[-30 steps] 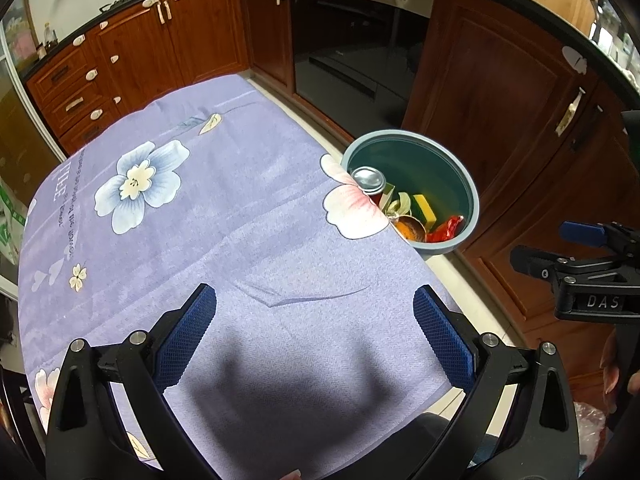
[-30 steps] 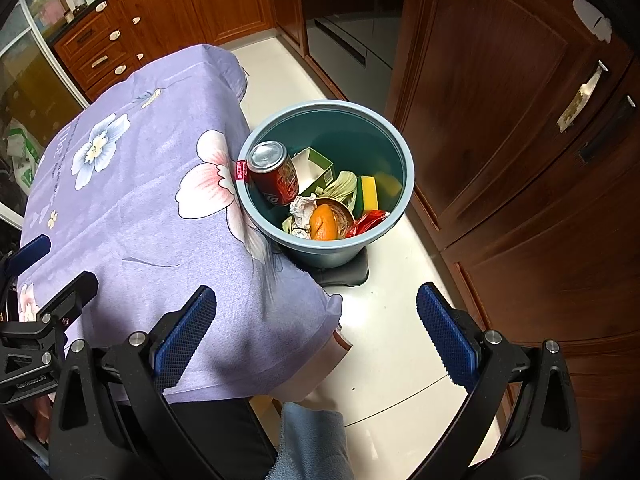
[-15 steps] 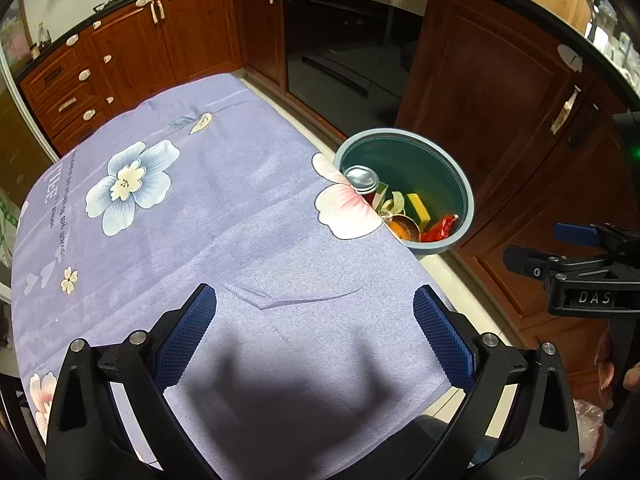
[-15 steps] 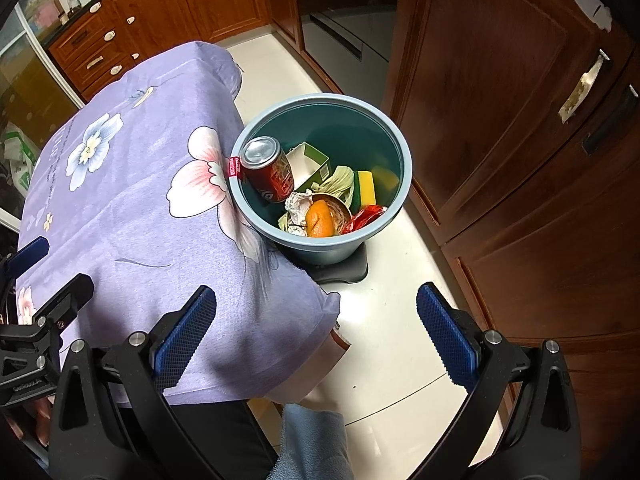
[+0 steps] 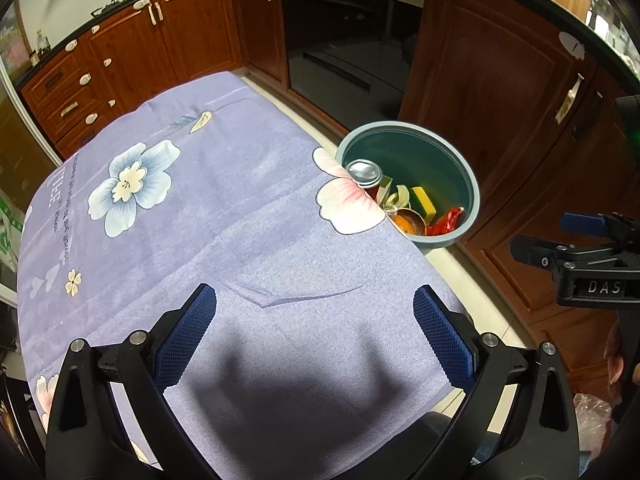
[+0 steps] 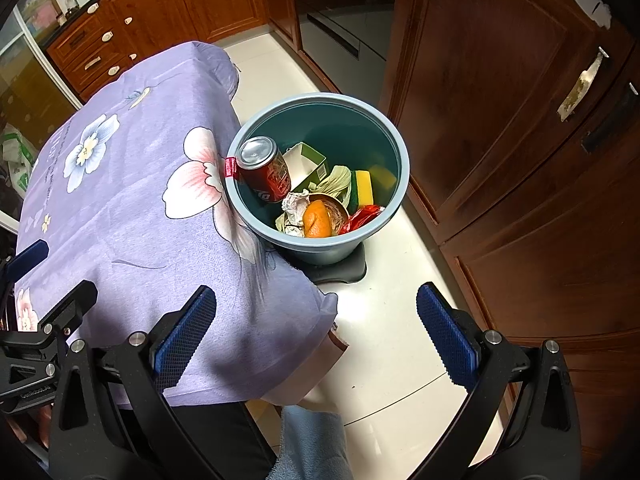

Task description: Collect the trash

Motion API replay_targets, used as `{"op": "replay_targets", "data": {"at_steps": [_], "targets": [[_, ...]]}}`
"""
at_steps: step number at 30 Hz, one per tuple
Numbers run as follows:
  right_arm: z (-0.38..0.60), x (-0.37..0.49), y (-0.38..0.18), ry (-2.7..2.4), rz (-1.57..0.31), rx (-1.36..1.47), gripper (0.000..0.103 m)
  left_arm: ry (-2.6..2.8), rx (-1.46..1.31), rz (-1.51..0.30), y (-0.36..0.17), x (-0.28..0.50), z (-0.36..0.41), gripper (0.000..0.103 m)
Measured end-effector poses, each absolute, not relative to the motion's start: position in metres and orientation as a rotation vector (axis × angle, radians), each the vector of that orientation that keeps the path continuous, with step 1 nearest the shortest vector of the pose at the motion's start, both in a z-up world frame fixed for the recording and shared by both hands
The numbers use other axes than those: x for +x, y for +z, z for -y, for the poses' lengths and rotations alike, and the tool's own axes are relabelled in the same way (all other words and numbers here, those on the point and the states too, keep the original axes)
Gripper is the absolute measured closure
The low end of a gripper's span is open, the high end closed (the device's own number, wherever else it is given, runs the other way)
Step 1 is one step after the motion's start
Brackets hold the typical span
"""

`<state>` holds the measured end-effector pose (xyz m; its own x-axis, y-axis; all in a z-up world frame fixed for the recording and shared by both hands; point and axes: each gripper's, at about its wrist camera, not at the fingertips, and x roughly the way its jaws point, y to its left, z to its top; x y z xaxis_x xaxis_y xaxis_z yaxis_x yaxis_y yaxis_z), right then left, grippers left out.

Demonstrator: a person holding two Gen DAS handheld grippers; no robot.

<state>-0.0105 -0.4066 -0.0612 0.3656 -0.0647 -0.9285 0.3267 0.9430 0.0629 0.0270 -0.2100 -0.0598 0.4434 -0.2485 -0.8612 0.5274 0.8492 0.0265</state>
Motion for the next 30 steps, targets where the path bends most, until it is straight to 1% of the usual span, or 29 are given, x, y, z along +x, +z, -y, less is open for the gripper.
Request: {"op": "replay_targets", "data": {"at_steps": [30], "targets": [[0.4116,-0.0104,-0.0557,-0.272,-1.165,0.251,0.007,-0.498,0.331,-0.989,-0.0542,0.0283,0.2155,0.004]]}}
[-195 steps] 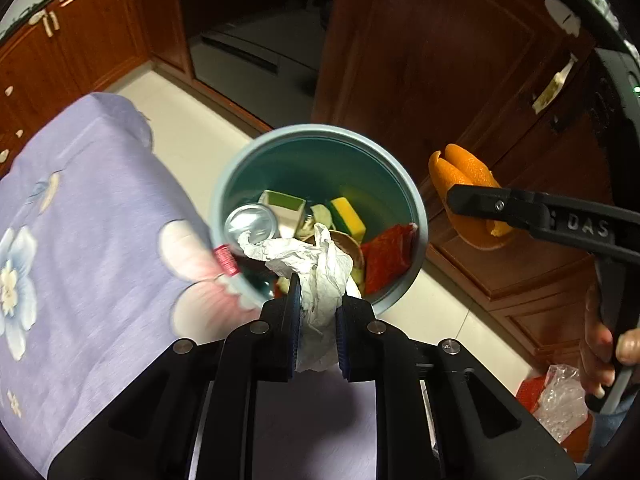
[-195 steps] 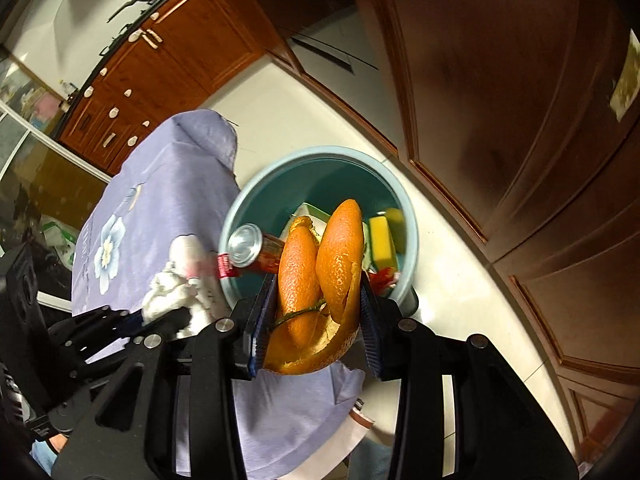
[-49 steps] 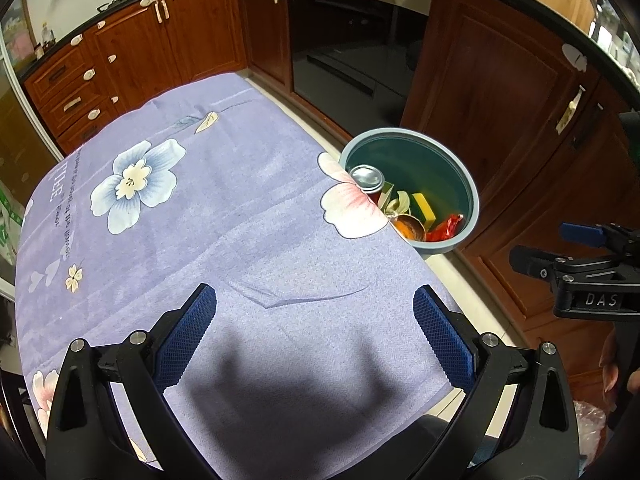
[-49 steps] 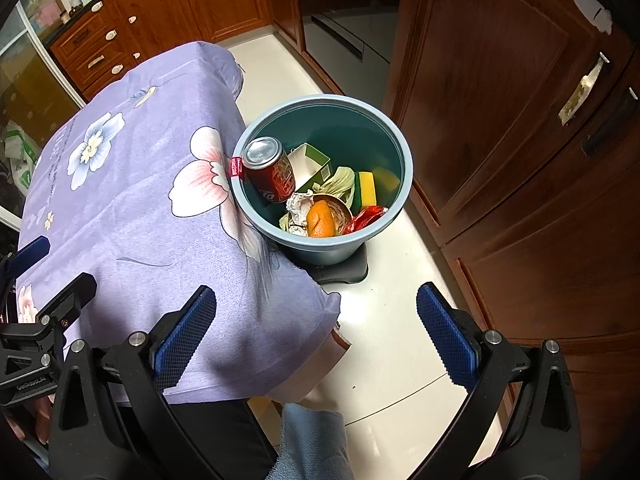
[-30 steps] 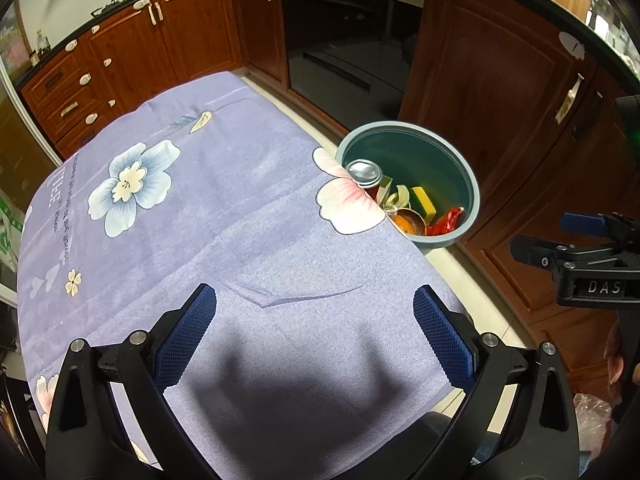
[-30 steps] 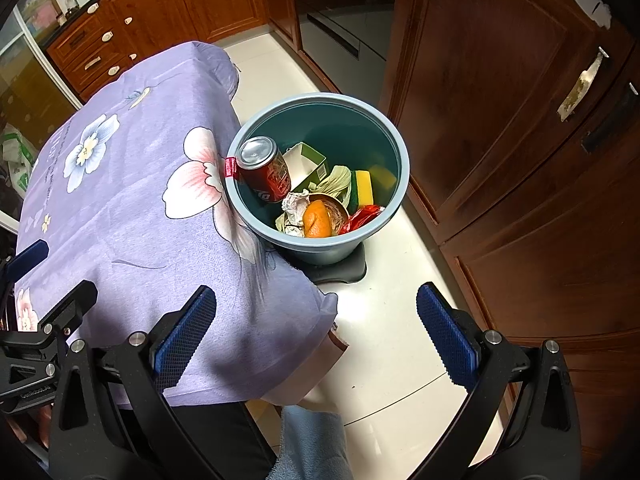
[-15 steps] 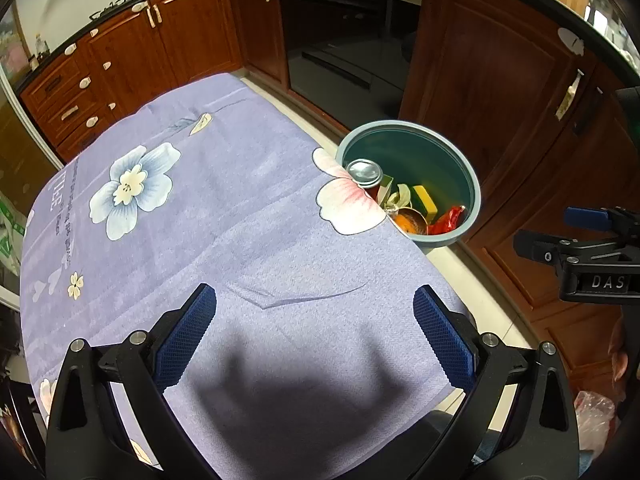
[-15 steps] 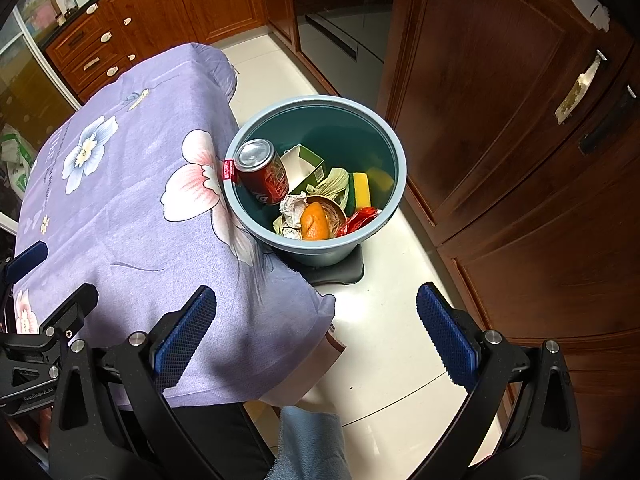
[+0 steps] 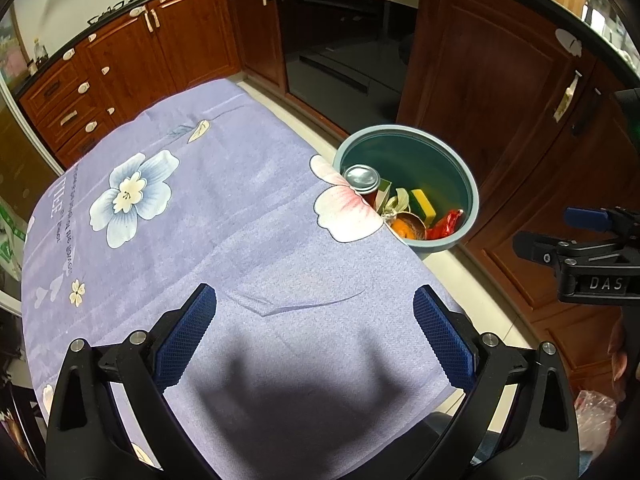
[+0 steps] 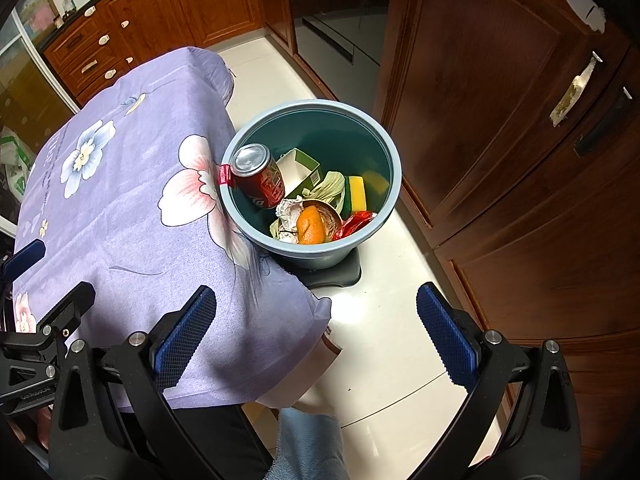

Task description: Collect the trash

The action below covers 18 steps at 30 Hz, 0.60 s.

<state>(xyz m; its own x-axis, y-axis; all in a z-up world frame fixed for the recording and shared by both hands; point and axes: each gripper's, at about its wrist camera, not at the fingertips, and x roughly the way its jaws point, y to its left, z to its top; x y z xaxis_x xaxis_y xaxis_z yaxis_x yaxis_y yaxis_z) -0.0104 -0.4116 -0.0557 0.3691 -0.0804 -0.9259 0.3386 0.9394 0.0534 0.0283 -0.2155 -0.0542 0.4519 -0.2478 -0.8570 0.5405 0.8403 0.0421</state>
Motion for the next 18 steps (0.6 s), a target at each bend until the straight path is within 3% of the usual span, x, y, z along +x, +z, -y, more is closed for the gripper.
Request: {"op": "replay_targets", "data": {"at_steps": [18], "targets": [[0.4145,-0.0111,-0.0521,-0.281,-1.163,0.251,0.007,-0.489,0.328,-1.001,-0.0529,0.0330,0.2141,0.004]]}}
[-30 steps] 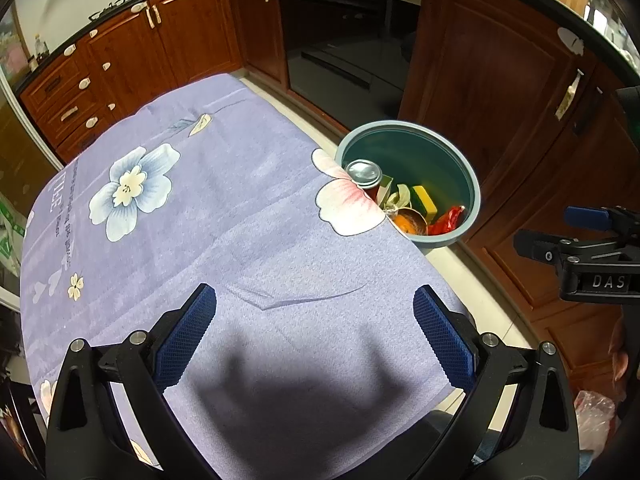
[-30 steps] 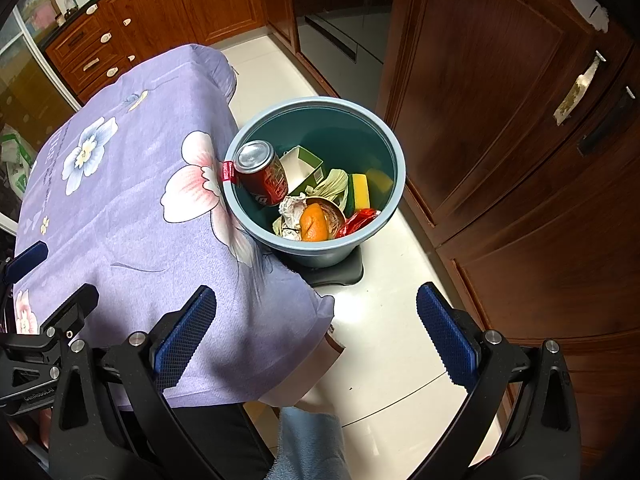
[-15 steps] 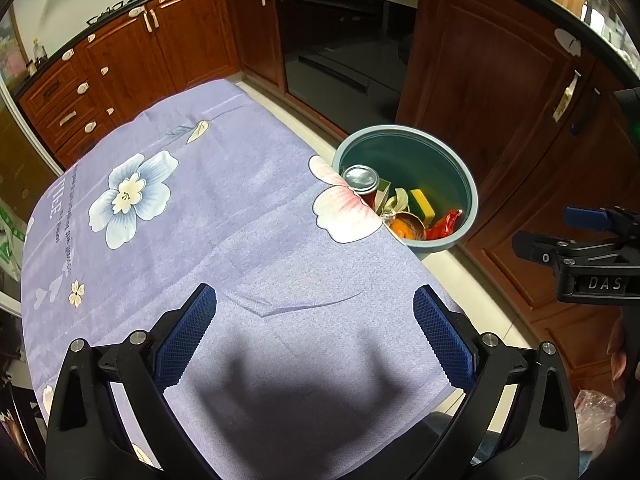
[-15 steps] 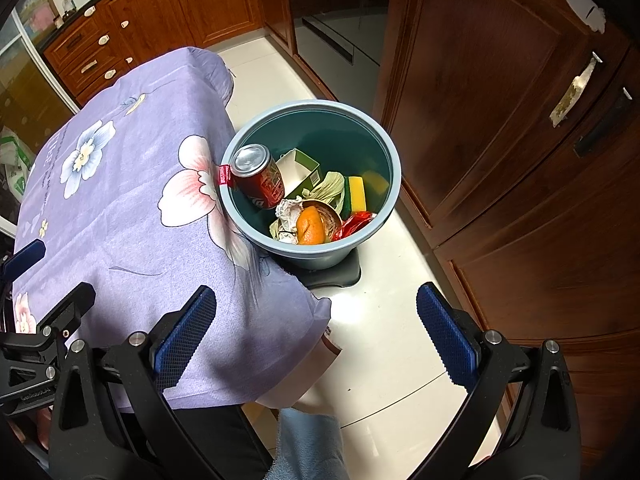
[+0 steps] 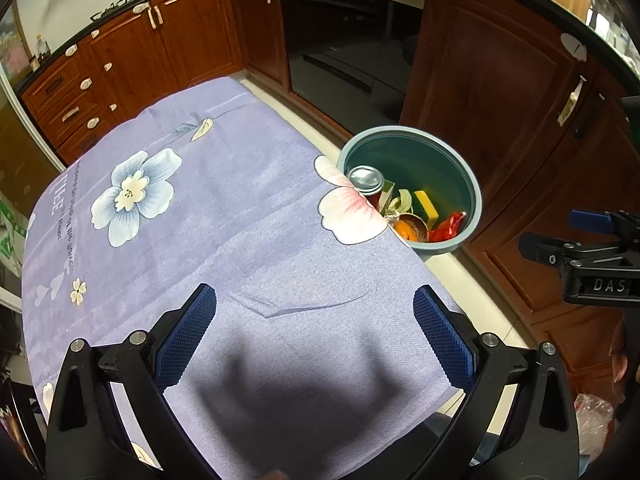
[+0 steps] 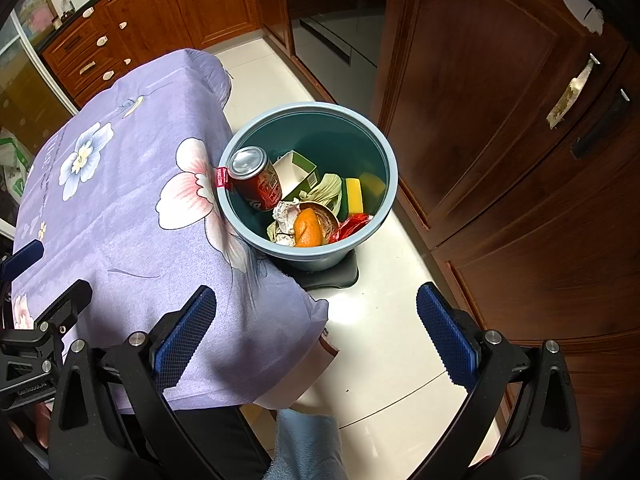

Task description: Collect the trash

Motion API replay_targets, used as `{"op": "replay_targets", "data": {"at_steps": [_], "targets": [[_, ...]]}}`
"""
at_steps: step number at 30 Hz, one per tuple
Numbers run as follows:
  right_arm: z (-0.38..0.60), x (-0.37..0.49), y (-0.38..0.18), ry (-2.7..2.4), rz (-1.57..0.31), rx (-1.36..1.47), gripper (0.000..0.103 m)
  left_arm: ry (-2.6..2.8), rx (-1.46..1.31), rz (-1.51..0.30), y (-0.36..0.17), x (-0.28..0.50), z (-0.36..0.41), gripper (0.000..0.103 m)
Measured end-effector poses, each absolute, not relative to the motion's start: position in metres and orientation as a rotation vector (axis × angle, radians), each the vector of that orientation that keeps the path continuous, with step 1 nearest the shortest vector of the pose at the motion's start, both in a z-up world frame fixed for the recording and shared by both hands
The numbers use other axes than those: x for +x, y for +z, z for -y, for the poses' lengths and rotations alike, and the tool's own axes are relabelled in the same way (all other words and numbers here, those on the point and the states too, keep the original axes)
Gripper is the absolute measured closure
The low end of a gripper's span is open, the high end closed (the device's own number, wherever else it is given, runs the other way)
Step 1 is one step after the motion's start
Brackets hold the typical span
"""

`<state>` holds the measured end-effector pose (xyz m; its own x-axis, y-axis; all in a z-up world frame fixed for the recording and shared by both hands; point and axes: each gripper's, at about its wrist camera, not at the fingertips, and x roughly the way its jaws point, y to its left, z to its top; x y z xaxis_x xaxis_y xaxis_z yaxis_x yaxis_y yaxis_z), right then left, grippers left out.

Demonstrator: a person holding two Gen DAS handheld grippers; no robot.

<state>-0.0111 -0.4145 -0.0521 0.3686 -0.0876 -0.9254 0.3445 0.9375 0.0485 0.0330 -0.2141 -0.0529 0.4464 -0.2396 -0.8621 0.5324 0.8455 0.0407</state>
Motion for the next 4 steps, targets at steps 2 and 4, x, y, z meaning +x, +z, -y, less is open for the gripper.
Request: {"op": "replay_targets", "data": {"at_steps": [2,4], "targets": [[0.4146,-0.0109,-0.0519,-0.281,-1.163,0.249,0.007,-0.483,0.325,-1.005,-0.0541,0.0336,0.2129,0.004],[0.4147,-0.0109,-0.0522,-0.281,-1.164,0.249,0.007,-0.474,0.325,-1.012,-0.0552,0.0347,0.2118,0.004]]}}
